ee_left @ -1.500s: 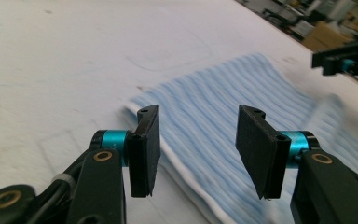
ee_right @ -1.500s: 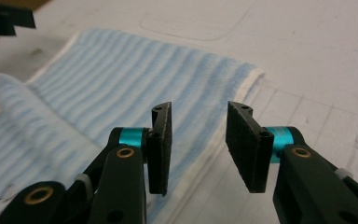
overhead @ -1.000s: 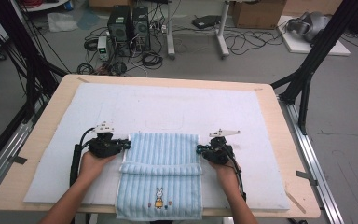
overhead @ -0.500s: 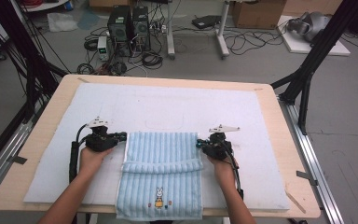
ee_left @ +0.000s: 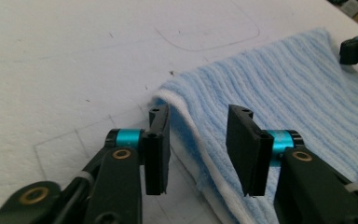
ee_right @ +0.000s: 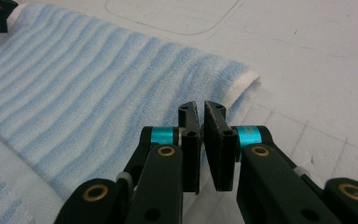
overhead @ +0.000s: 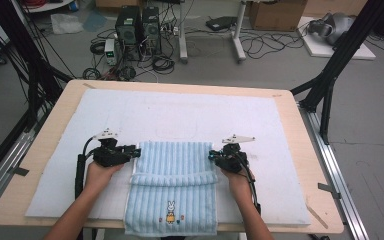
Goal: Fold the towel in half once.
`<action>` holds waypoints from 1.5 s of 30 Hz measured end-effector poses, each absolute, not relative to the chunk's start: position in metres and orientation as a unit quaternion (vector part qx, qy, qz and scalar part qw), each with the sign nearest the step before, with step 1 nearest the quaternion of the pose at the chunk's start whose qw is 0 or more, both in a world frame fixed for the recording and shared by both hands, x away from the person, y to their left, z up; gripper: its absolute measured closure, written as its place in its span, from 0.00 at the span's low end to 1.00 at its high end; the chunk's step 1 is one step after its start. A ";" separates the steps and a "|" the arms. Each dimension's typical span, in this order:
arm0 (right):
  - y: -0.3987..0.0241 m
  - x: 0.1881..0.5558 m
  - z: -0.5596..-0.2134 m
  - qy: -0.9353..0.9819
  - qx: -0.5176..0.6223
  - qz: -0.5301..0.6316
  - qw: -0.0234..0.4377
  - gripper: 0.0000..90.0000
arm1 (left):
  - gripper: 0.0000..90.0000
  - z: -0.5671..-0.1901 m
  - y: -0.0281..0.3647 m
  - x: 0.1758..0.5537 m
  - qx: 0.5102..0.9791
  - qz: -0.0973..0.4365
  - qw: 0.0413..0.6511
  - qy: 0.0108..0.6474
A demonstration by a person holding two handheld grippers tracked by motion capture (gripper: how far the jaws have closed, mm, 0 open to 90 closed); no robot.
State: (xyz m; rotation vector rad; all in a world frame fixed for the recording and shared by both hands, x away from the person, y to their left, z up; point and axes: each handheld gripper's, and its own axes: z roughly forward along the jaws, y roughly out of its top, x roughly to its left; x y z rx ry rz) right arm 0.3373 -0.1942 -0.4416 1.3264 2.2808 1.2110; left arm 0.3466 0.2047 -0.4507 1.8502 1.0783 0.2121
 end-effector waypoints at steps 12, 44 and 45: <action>-0.200 0.343 -0.444 0.762 0.470 0.428 0.123 0.97 | 0.94 -0.452 0.203 0.359 0.740 0.116 0.476 0.461; -0.190 0.365 -0.442 0.784 0.460 0.389 0.149 0.95 | 0.96 -0.455 0.193 0.389 0.737 0.080 0.467 0.482; -0.189 0.369 -0.441 0.783 0.461 0.388 0.154 0.95 | 0.96 -0.454 0.192 0.392 0.732 0.087 0.475 0.480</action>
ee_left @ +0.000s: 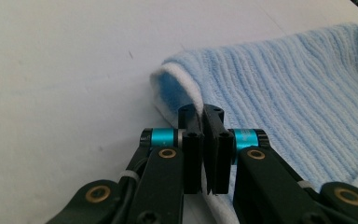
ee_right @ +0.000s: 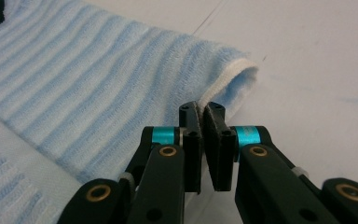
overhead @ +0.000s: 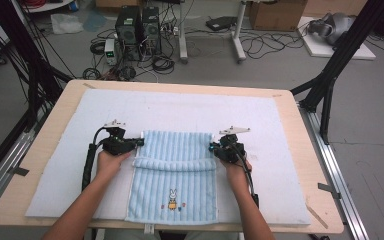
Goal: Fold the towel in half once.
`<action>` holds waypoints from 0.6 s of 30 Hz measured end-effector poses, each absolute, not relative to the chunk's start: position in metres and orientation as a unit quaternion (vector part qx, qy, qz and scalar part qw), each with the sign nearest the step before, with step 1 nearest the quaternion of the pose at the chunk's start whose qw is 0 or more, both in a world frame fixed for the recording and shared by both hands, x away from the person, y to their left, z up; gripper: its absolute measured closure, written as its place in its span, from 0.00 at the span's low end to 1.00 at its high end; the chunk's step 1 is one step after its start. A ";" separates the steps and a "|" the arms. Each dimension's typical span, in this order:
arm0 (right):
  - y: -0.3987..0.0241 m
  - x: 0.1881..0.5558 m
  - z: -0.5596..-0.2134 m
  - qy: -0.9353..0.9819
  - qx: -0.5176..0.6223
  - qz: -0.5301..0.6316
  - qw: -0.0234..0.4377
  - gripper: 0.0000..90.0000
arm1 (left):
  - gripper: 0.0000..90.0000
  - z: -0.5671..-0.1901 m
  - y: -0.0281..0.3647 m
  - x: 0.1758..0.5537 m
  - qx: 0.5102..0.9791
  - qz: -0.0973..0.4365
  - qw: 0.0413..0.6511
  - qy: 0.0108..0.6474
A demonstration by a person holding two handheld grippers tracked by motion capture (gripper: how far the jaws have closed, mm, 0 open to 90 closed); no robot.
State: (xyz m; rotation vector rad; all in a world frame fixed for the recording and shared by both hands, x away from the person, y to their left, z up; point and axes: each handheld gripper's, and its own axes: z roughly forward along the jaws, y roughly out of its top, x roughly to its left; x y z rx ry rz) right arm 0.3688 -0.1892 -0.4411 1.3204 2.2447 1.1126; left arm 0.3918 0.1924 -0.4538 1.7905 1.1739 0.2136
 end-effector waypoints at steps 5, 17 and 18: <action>-0.192 0.389 -0.439 0.771 0.474 0.396 0.158 0.95 | 0.95 -0.448 0.190 0.413 0.733 0.095 0.480 0.473; -0.194 0.429 -0.433 0.754 0.491 0.392 0.190 0.95 | 0.95 -0.446 0.184 0.443 0.738 0.122 0.504 0.432; -0.194 0.429 -0.433 0.754 0.491 0.392 0.190 0.95 | 0.95 -0.446 0.184 0.443 0.738 0.122 0.504 0.432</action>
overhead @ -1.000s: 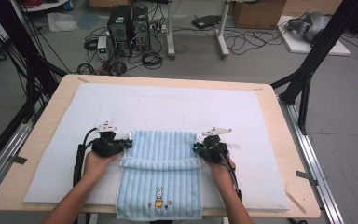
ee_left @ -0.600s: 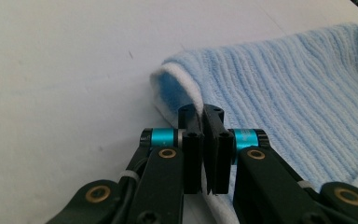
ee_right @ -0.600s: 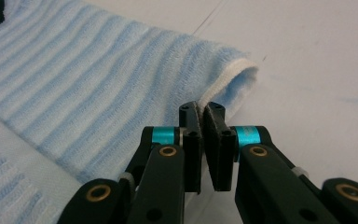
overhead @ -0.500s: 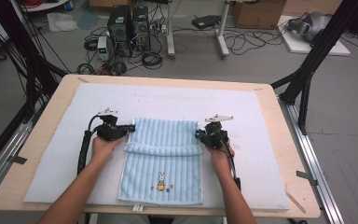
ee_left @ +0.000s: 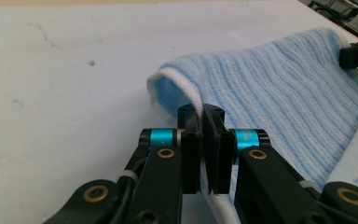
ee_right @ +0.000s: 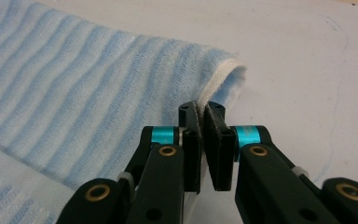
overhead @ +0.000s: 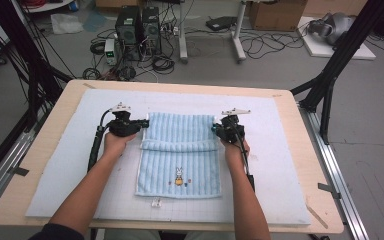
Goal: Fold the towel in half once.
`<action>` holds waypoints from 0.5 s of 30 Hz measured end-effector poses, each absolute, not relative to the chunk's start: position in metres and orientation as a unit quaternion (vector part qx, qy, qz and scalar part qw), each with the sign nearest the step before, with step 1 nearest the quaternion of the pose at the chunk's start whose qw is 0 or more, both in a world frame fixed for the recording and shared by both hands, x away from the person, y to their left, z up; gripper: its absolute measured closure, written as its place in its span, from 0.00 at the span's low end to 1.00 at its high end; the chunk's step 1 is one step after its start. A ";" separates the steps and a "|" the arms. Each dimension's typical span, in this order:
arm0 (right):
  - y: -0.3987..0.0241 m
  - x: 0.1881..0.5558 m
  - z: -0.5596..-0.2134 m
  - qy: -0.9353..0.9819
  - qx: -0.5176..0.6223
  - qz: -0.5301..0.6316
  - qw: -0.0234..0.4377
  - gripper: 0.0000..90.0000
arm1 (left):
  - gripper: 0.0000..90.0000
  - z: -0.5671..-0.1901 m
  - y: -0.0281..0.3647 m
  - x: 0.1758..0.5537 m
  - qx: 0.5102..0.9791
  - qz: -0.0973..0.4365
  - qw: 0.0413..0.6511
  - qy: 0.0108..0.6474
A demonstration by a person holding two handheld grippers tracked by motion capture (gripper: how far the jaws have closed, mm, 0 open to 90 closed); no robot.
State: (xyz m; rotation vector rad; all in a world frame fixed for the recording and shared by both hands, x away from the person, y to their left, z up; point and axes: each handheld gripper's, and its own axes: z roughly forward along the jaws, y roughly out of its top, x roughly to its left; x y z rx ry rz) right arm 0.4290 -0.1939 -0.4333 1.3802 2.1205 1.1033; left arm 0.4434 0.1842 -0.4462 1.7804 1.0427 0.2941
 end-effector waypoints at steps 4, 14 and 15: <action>-0.193 0.434 -0.440 0.759 0.492 0.382 0.189 0.93 | 0.83 -0.450 0.186 0.446 0.734 0.127 0.496 0.446; -0.202 0.424 -0.431 0.738 0.504 0.411 0.179 0.62 | 0.57 -0.431 0.199 0.432 0.734 0.107 0.515 0.430; -0.202 0.422 -0.429 0.738 0.504 0.412 0.178 0.61 | 0.57 -0.431 0.199 0.430 0.734 0.105 0.518 0.426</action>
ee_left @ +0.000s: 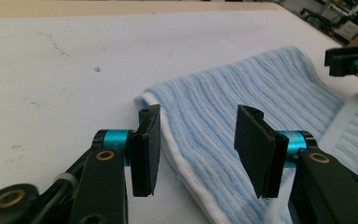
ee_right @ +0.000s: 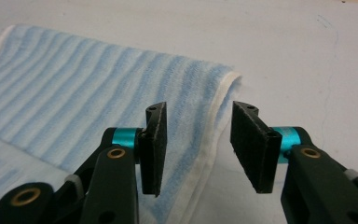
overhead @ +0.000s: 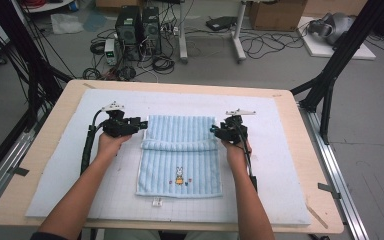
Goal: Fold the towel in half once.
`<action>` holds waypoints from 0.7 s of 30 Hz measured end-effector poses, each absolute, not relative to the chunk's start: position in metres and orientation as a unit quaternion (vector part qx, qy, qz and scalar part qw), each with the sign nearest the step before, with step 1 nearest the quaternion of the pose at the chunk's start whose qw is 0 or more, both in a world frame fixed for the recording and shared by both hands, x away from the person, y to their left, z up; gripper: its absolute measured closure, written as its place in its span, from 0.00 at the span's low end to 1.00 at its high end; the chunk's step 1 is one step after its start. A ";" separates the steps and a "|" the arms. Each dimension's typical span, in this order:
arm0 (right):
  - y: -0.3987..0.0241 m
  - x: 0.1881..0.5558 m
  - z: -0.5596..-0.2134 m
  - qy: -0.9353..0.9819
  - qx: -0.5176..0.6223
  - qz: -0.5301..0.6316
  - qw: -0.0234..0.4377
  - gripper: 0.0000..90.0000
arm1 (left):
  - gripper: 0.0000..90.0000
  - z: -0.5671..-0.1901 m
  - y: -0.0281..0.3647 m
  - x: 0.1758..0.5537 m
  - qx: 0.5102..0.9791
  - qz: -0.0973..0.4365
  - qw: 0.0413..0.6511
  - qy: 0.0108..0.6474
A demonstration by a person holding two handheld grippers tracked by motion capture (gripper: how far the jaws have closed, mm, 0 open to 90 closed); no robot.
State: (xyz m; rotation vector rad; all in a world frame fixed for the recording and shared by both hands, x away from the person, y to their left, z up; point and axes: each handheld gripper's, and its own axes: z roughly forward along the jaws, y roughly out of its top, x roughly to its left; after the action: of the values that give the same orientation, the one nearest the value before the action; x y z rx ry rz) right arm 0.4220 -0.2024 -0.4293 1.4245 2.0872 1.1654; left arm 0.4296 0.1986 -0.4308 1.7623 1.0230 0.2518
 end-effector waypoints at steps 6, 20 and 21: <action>-0.207 0.407 -0.424 0.737 0.494 0.432 0.164 0.57 | 0.57 -0.437 0.195 0.413 0.749 0.083 0.517 0.406; -0.213 0.394 -0.425 0.751 0.476 0.448 0.092 0.56 | 0.76 -0.446 0.192 0.384 0.766 0.067 0.515 0.378; -0.211 0.395 -0.427 0.758 0.474 0.440 0.084 0.60 | 0.80 -0.446 0.192 0.383 0.769 0.070 0.511 0.377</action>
State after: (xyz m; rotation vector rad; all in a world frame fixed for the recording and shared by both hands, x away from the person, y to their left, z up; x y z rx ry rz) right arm 0.3946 -0.2112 -0.4270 1.4162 2.2616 1.3138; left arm 0.3830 0.1918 -0.4463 1.8523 0.9080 0.1680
